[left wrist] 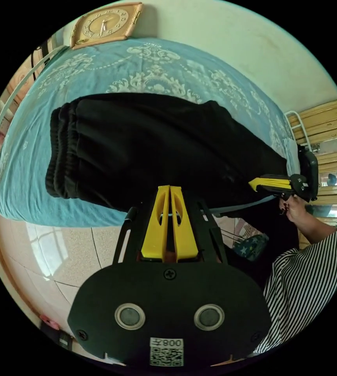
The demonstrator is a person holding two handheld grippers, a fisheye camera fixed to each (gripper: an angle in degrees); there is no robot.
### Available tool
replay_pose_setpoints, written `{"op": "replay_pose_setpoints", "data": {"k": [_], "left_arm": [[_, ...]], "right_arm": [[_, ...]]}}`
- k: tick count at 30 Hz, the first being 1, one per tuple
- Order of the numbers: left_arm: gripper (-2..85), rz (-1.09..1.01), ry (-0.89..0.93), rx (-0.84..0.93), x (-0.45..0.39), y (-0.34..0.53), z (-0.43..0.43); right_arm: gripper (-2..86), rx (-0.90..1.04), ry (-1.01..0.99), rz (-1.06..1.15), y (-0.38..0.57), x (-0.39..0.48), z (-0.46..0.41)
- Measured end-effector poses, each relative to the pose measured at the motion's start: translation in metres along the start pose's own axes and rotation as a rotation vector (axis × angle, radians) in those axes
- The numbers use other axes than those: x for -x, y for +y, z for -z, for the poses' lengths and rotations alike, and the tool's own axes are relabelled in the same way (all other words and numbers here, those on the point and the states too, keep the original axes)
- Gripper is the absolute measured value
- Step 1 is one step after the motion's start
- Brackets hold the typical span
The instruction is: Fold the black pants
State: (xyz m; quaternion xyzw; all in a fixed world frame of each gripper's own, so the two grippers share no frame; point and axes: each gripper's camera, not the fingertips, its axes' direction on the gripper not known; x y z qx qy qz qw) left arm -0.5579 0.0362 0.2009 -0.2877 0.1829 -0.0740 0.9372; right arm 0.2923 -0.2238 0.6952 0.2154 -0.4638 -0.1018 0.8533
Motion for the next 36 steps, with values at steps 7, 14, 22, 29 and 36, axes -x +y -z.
{"op": "replay_pose_setpoints", "data": {"k": [7, 14, 22, 29, 36], "left_arm": [[0.1, -0.18, 0.159, -0.048, -0.094, -0.065, -0.03], [0.1, -0.376, 0.142, 0.061, -0.213, -0.161, -0.116], [0.1, -0.362, 0.138, 0.088, -0.26, -0.21, -0.153], [0.1, -0.361, 0.102, 0.065, -0.306, -0.241, -0.177], [0.1, -0.36, 0.072, 0.088, -0.348, -0.268, -0.202]], "right_arm": [[0.1, -0.182, 0.076, -0.152, -0.013, -0.017, 0.099], [0.2, -0.22, 0.116, -0.351, -0.039, -0.063, 0.151], [0.1, -0.243, 0.032, -0.384, -0.052, -0.045, 0.203], [0.1, -0.27, 0.009, -0.418, -0.06, -0.021, 0.262], [0.1, -0.282, 0.009, -0.432, -0.069, 0.007, 0.321]]}}
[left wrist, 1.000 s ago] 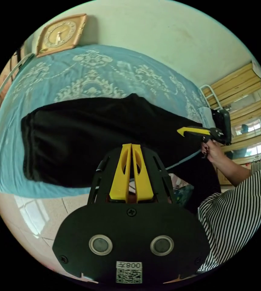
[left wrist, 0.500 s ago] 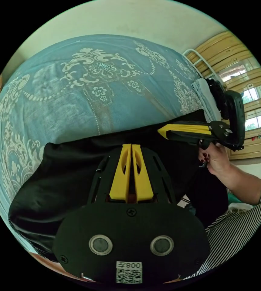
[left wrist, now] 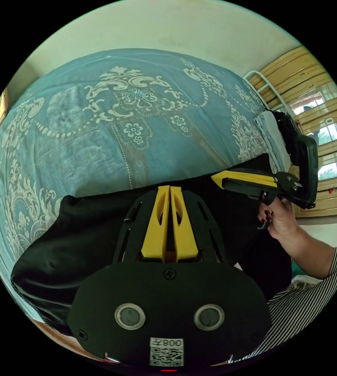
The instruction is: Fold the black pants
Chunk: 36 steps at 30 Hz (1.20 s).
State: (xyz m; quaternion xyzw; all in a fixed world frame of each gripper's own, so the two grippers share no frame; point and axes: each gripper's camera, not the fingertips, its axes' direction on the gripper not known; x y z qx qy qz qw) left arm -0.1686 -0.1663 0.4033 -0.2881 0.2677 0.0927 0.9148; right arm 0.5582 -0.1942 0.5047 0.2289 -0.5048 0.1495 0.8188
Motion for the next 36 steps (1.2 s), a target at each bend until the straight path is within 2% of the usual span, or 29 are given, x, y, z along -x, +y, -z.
{"op": "replay_pose_setpoints", "data": {"k": [9, 15, 21, 25, 28, 33, 36], "left_arm": [[0.1, -0.007, 0.023, -0.016, -0.036, -0.044, -0.026], [0.5, -0.096, 0.131, -0.031, -0.08, -0.061, -0.04], [1.1, -0.165, 0.032, 0.129, -0.127, -0.1, -0.093], [0.6, -0.132, 0.022, 0.133, -0.146, -0.122, -0.101], [0.5, -0.152, 0.054, 0.115, -0.169, -0.134, -0.103], [1.6, -0.276, 0.146, 0.118, -0.228, -0.173, -0.12], [4.0, -0.409, 0.199, 0.139, -0.277, -0.204, -0.137]], "right_arm": [[0.1, -0.033, -0.023, -0.049, -0.01, 0.034, 0.086], [0.1, -0.128, -0.04, -0.118, 0.018, 0.031, 0.187], [0.1, -0.227, -0.001, -0.369, 0.104, -0.029, 0.302], [0.1, -0.175, 0.057, -0.509, 0.147, -0.056, 0.335], [0.2, -0.194, -0.004, -0.542, 0.159, -0.059, 0.348], [0.5, -0.217, 0.0, -0.535, 0.16, -0.042, 0.385], [1.1, -0.299, -0.005, -0.547, 0.176, -0.033, 0.421]]}}
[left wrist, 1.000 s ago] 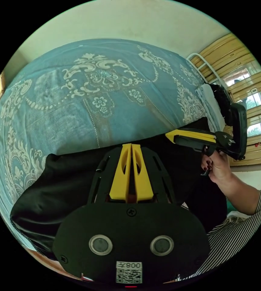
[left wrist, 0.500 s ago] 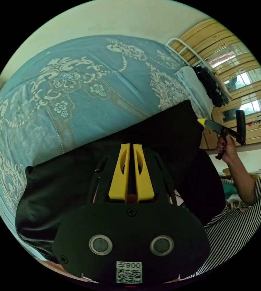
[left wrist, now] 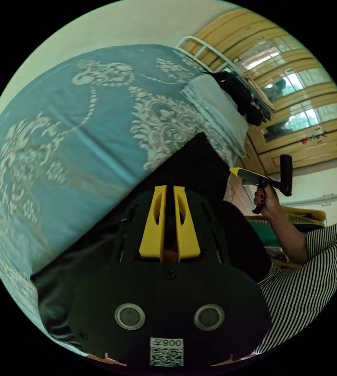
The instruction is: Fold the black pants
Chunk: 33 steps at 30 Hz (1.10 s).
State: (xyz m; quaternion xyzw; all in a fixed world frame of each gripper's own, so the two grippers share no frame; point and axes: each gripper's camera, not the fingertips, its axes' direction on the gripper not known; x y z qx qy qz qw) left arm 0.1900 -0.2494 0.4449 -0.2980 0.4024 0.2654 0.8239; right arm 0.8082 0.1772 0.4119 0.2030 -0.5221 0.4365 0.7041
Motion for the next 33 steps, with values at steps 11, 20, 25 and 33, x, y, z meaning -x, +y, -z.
{"op": "replay_pose_setpoints", "data": {"k": [11, 20, 25, 33], "left_arm": [[8.5, -0.322, -0.08, 0.23, -0.079, -0.148, -0.082], [8.9, -0.396, -0.134, 0.365, -0.108, -0.197, -0.129], [7.2, -0.423, -0.176, 0.381, -0.119, -0.204, -0.134], [2.9, -0.46, -0.155, 0.421, -0.133, -0.207, -0.132]], "right_arm": [[7.1, -0.005, 0.008, -0.05, 0.005, -0.002, 0.051], [7.3, 0.004, -0.01, -0.014, 0.007, 0.014, 0.064], [6.9, 0.01, -0.038, -0.013, 0.007, 0.015, 0.065], [5.0, 0.011, -0.102, -0.037, 0.014, 0.001, 0.06]]}}
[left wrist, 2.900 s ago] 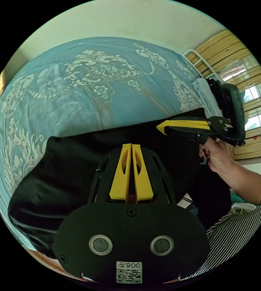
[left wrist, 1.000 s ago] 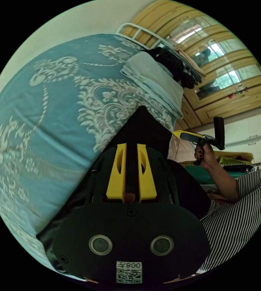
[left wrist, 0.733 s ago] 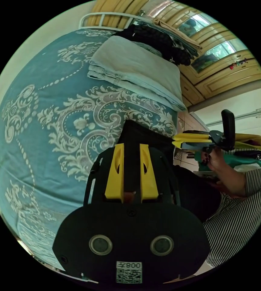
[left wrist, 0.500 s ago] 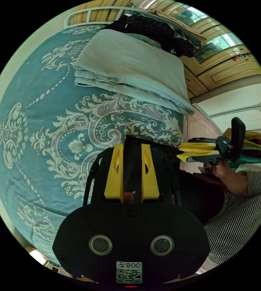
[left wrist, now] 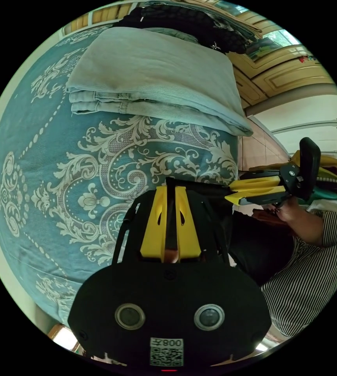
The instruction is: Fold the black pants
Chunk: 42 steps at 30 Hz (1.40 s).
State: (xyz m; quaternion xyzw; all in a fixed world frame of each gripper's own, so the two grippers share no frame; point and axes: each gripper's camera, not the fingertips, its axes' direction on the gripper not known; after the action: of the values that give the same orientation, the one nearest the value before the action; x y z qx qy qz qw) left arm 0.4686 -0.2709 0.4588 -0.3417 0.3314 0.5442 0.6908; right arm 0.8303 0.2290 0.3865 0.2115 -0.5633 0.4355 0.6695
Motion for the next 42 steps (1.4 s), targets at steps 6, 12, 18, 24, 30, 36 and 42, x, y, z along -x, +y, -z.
{"op": "replay_pose_setpoints", "data": {"k": [6, 12, 18, 24, 30, 36, 42], "left_arm": [[2.0, -0.022, -0.01, -0.009, -0.009, 0.01, 0.018], [1.7, -0.042, -0.018, -0.061, -0.019, 0.039, 0.048], [1.5, -0.056, -0.024, -0.145, -0.026, 0.09, 0.087], [1.5, -0.053, -0.03, -0.248, -0.029, 0.174, 0.132], [1.5, -0.007, -0.033, -0.326, -0.026, 0.286, 0.162], [1.4, 0.092, -0.003, -0.352, -0.014, 0.398, 0.162], [1.4, 0.217, 0.06, -0.351, 0.007, 0.491, 0.138]], "right_arm": [[3.7, -0.007, -0.058, -0.021, 0.011, -0.02, -0.004], [3.1, -0.042, -0.11, -0.012, 0.027, -0.031, -0.004], [3.0, -0.071, -0.127, 0.08, 0.04, -0.018, -0.001], [2.8, -0.082, -0.191, 0.216, 0.057, 0.013, -0.007], [2.6, -0.018, -0.285, 0.401, 0.08, 0.068, -0.051], [2.8, 0.119, -0.353, 0.553, 0.107, 0.116, -0.138], [3.2, 0.29, -0.361, 0.631, 0.135, 0.133, -0.252]]}}
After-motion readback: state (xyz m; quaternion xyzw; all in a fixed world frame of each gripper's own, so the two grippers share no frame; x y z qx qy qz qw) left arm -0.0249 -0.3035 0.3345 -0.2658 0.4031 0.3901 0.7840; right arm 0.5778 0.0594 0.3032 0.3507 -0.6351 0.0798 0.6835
